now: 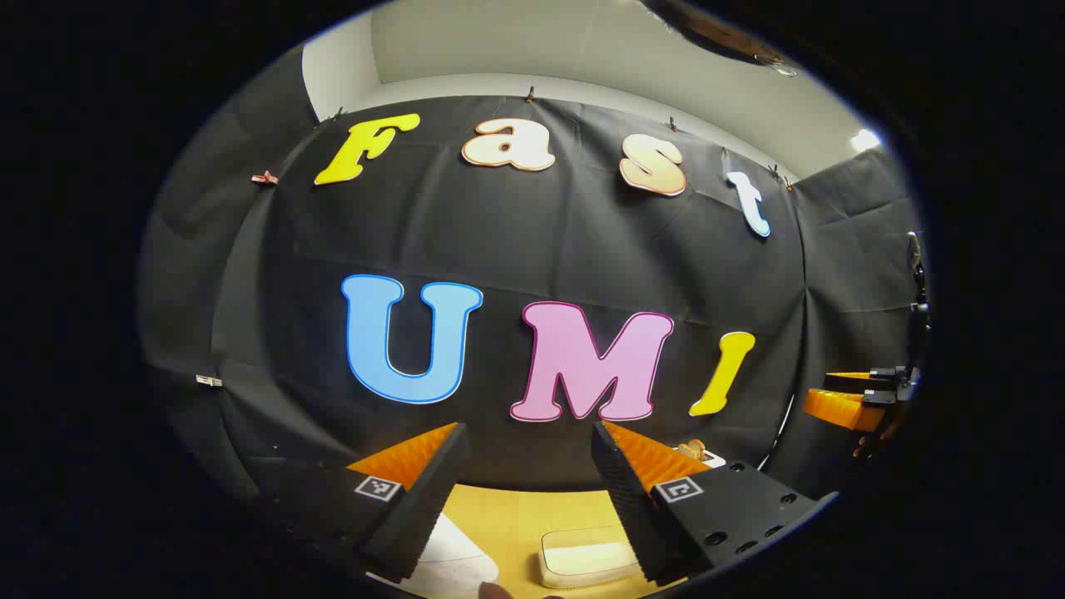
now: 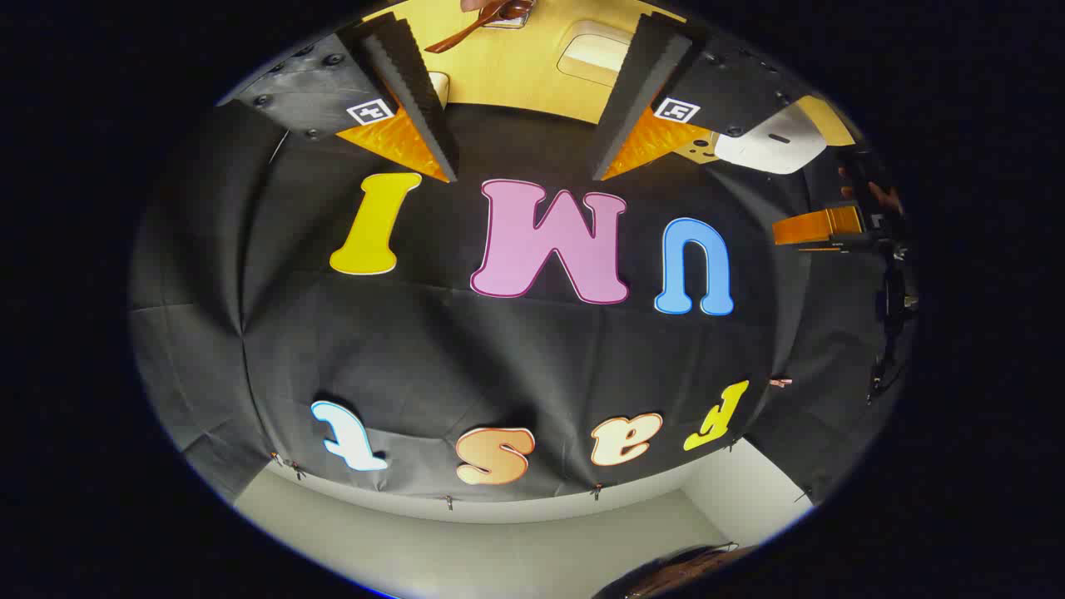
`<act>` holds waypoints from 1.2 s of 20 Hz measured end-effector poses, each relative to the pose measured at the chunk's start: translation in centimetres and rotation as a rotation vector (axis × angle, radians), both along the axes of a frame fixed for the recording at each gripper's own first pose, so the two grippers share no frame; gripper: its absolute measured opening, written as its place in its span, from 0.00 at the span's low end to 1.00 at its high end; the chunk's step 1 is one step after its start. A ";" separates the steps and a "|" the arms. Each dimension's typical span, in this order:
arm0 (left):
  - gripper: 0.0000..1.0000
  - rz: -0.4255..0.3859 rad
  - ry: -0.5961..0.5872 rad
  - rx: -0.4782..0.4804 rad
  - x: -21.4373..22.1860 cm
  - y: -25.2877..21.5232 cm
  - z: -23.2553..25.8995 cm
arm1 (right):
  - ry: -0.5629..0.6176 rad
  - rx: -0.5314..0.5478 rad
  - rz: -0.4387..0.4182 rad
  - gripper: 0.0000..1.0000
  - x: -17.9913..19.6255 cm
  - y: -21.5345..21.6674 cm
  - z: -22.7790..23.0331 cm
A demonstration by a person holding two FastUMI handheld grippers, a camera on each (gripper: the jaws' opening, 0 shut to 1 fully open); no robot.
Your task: Close the left gripper, press the button to open the rice cooker; take a wooden spoon from the chopstick holder with the right hand, scoop a spoonful of rice and pour it into the rice cooker, then put the wooden spoon back into the chopstick holder.
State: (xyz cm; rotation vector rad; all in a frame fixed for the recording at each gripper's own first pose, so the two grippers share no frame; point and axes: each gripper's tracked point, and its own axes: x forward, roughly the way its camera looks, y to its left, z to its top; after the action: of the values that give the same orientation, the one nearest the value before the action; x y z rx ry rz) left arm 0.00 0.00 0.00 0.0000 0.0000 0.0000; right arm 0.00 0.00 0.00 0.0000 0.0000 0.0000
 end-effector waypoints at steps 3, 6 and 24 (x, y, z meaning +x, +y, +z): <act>0.95 -0.003 -0.001 -0.003 0.1 -0.1 0.1 | 0.002 -0.002 0.004 0.97 0.2 0.2 -0.1; 0.95 -0.005 0.001 -0.004 0.2 0.0 -0.1 | 0.001 -0.008 0.001 0.97 0.2 0.2 -0.1; 0.10 0.006 0.038 0.022 0.1 0.6 -1.4 | 0.010 -0.011 -0.003 0.97 0.4 0.1 -0.4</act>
State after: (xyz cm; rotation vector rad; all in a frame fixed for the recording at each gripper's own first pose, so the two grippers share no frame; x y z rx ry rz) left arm 0.09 0.63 -1.36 0.0222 0.0377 0.0059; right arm 0.37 0.14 -0.36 -0.0108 0.0102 -0.0033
